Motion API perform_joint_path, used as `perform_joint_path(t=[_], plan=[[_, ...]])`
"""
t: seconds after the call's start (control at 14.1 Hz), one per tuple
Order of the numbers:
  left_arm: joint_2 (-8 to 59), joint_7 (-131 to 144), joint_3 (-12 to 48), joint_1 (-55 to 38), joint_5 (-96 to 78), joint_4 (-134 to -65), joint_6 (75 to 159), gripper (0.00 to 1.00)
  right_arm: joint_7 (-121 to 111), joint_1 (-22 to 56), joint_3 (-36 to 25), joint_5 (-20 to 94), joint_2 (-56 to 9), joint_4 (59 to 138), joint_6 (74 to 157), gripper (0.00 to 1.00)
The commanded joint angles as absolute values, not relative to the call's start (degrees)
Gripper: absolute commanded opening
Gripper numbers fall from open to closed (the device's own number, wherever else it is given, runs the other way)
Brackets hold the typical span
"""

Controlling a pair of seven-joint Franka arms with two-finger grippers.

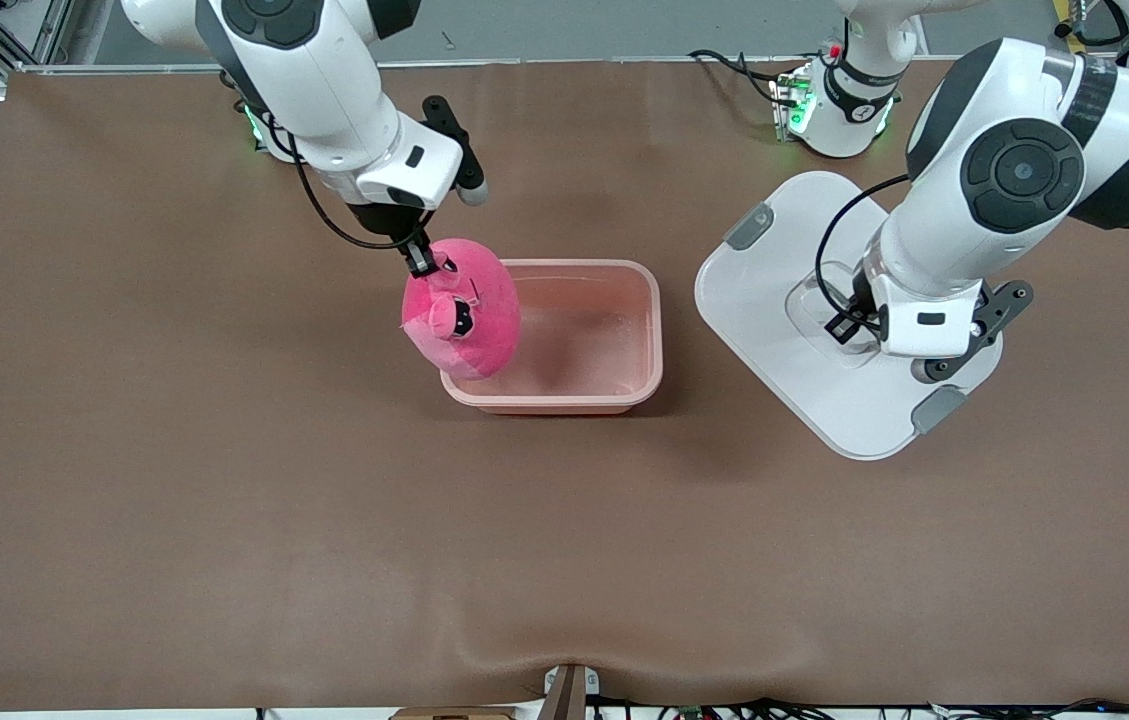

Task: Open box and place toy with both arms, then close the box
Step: 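Lower the plush into the pink box and open the right gripper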

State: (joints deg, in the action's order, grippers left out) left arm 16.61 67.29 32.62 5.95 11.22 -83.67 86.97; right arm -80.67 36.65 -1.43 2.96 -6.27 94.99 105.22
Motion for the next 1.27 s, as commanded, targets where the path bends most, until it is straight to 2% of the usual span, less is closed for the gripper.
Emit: perform_joint_path(t=[0.0,0.92,0.99,1.06,1.13,1.2], plan=[[16.3,66.2,32.9,6.4,9.1,-82.9,85.8,0.0,-80.9,37.7,-1.9,3.3,-6.2,94.6,104.6,0.0],[16.1,63.9,33.0,8.5,6.6,-82.7,85.9,0.0,-80.6,38.4,-1.9,3.3,-7.7,94.8,104.9,0.0],[16.2,63.9,33.0,8.3,6.5,-82.7,86.0,0.0,-80.6,38.4,-1.9,3.3,-8.0,94.8,104.9,0.11],[16.3,64.1,33.0,8.1,6.5,-82.4,86.0,0.0,-80.6,38.4,-1.9,3.3,-8.1,94.8,104.9,0.46],[16.4,64.1,33.0,8.1,6.5,-82.0,86.0,0.0,-80.6,38.4,-1.9,3.3,-8.1,94.8,104.9,0.63],[16.3,63.9,33.0,8.1,6.6,-82.1,86.0,0.0,-80.6,38.3,-1.9,3.3,-8.1,94.8,104.8,0.67]])
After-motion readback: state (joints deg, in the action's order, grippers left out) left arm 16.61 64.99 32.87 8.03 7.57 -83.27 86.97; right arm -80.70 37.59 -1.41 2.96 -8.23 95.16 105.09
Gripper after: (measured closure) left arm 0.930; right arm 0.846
